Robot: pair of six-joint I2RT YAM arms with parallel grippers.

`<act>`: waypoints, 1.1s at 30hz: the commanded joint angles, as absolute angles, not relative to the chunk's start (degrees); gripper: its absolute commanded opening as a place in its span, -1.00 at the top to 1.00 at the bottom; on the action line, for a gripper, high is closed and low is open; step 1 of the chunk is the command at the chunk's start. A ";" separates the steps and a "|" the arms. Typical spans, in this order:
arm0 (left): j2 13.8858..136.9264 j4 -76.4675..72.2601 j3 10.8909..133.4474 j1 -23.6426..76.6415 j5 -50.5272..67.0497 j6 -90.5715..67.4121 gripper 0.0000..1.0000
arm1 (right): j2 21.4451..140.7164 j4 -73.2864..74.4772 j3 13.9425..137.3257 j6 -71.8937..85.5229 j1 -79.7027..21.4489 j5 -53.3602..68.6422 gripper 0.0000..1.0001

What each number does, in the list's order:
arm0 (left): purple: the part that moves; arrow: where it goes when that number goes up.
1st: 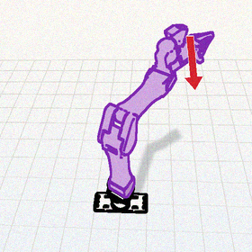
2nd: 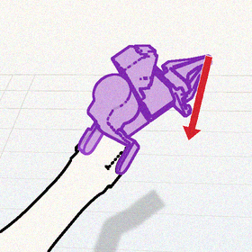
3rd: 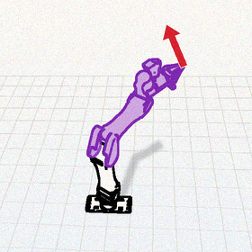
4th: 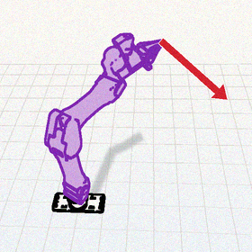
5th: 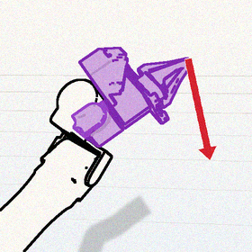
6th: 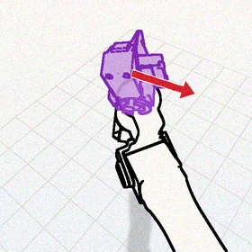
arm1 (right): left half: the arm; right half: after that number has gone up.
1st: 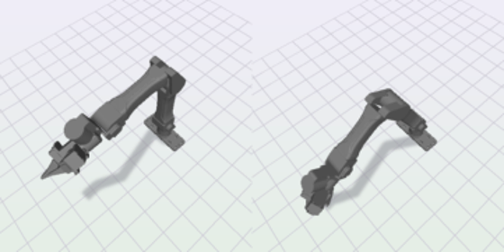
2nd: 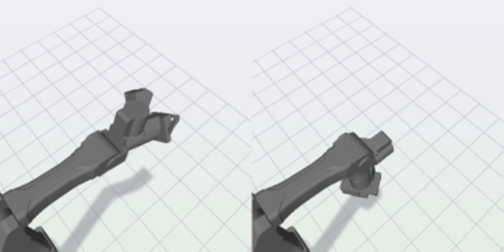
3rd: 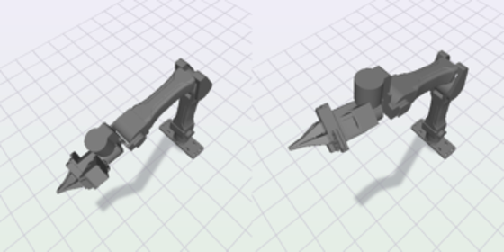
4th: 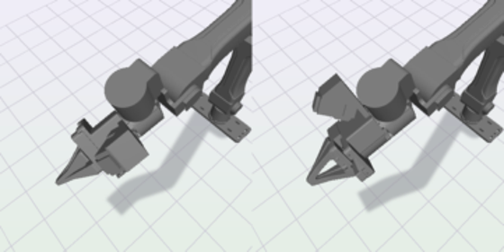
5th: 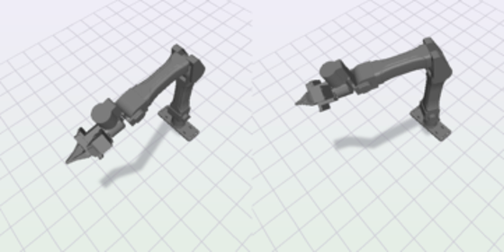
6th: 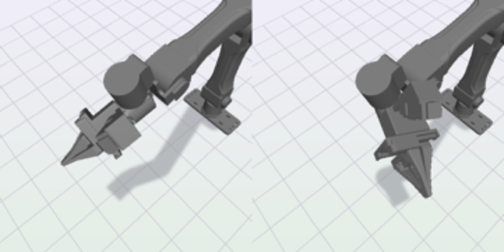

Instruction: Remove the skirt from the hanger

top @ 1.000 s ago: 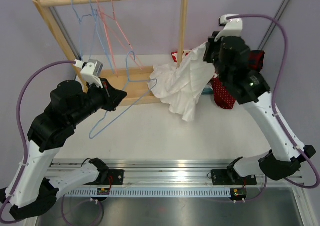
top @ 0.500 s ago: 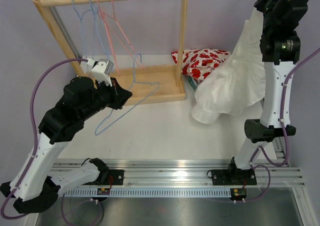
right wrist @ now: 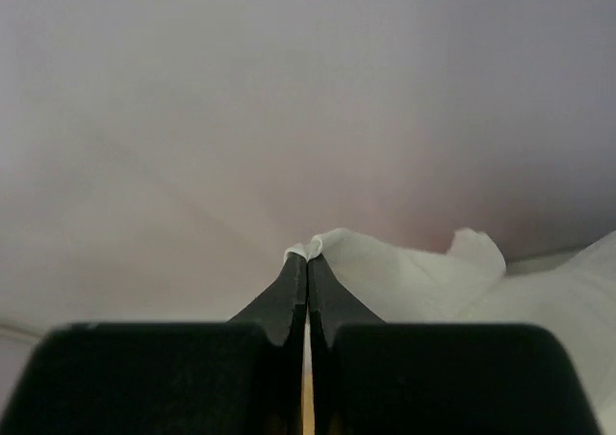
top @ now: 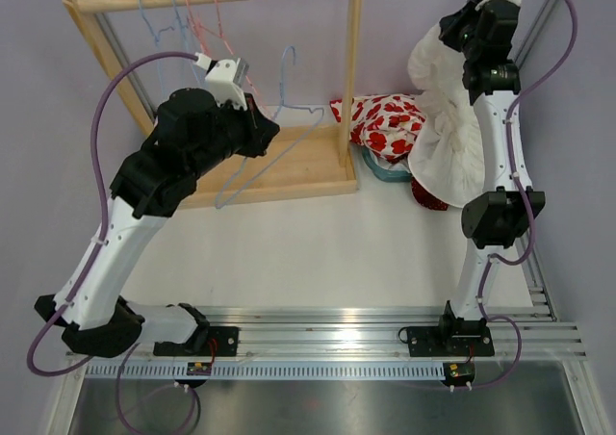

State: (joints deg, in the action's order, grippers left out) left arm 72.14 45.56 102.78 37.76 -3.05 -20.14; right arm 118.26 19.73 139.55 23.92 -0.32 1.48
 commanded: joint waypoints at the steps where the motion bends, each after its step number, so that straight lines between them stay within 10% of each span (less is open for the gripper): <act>1: 77.06 42.89 115.08 37.88 -10.09 -17.50 1.00 | 114.53 15.90 130.19 29.00 -0.44 11.32 1.00; 3: 82.60 43.42 120.47 37.88 -14.47 -16.62 1.00 | 114.17 21.26 123.61 29.36 -0.44 19.04 0.85; 4: 84.62 43.42 124.59 37.88 -15.89 -15.65 1.00 | 111.47 19.96 118.79 29.88 -0.44 21.33 -0.73; 5: 87.60 43.07 126.54 37.79 -17.21 -15.21 1.00 | 108.84 14.38 112.74 30.67 -0.70 21.88 -0.98; 14: 98.61 31.04 133.60 34.81 -21.35 -16.78 1.00 | 83.60 2.46 67.10 31.47 -1.23 22.76 -0.99; 30: 105.03 15.82 128.59 34.01 -22.32 -18.98 1.00 | 67.94 3.43 55.20 30.58 -3.69 21.97 -0.99; 33: 103.54 16.52 125.95 34.01 -22.68 -19.16 0.65 | 67.50 3.51 55.37 30.85 -4.04 21.80 -0.99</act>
